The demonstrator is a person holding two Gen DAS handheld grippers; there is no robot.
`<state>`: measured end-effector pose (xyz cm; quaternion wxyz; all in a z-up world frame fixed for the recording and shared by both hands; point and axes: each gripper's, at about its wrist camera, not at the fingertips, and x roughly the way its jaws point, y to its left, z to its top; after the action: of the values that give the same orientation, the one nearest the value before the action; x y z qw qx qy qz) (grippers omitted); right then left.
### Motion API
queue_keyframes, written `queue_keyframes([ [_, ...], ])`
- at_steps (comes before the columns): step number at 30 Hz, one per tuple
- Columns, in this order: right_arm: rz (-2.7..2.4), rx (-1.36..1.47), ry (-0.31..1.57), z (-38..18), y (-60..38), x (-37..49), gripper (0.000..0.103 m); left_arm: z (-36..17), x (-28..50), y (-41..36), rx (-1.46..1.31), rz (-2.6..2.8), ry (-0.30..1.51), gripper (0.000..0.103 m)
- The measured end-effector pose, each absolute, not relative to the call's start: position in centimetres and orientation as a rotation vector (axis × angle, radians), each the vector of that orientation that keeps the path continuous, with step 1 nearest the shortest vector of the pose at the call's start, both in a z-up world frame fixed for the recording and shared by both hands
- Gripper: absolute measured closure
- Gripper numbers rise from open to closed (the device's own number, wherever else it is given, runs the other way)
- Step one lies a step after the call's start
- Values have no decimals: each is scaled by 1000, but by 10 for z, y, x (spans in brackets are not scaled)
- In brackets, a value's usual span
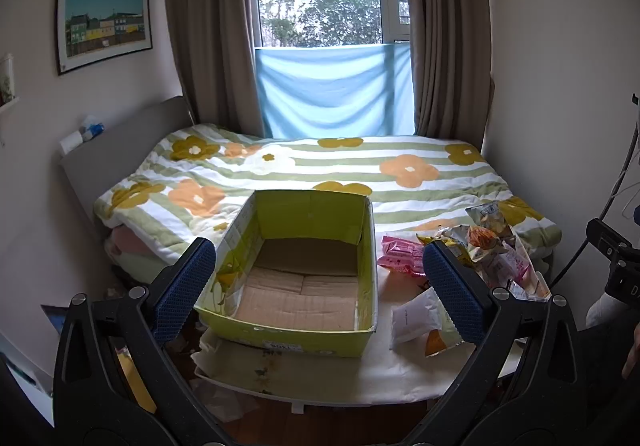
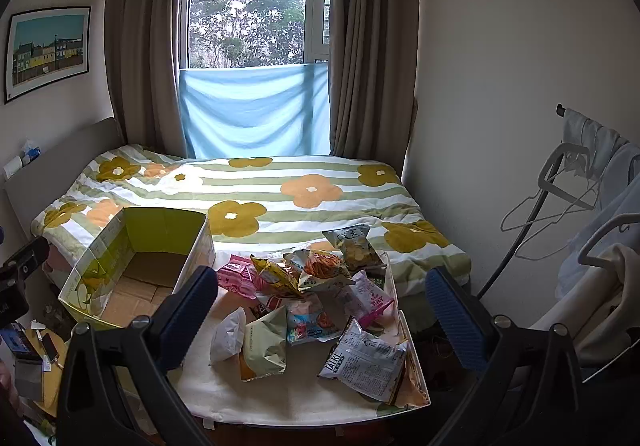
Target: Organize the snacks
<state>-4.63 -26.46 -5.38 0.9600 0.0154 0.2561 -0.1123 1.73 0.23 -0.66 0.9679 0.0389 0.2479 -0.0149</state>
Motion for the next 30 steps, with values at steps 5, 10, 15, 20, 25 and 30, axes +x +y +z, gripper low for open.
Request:
queue_keyframes([
  [5, -229, 32, 519, -54, -265, -46, 1, -9, 20, 2, 76, -35, 505, 0],
  [10, -231, 48, 526, -58, -268, -44, 1, -12, 26, -2, 86, -51, 517, 0],
  [15, -253, 65, 536, -60, -275, -47, 0, -18, 32, -10, 100, -101, 545, 0],
  [20, -274, 66, 569, -72, -284, -51, 0, -38, 42, -29, 115, -210, 609, 0],
  [25, -269, 25, 629, -101, -297, -47, 1, -69, 53, -55, 124, -292, 673, 0],
  [30, -243, 37, 702, -130, -321, -33, 1, -111, 61, -90, 117, -335, 774, 0],
])
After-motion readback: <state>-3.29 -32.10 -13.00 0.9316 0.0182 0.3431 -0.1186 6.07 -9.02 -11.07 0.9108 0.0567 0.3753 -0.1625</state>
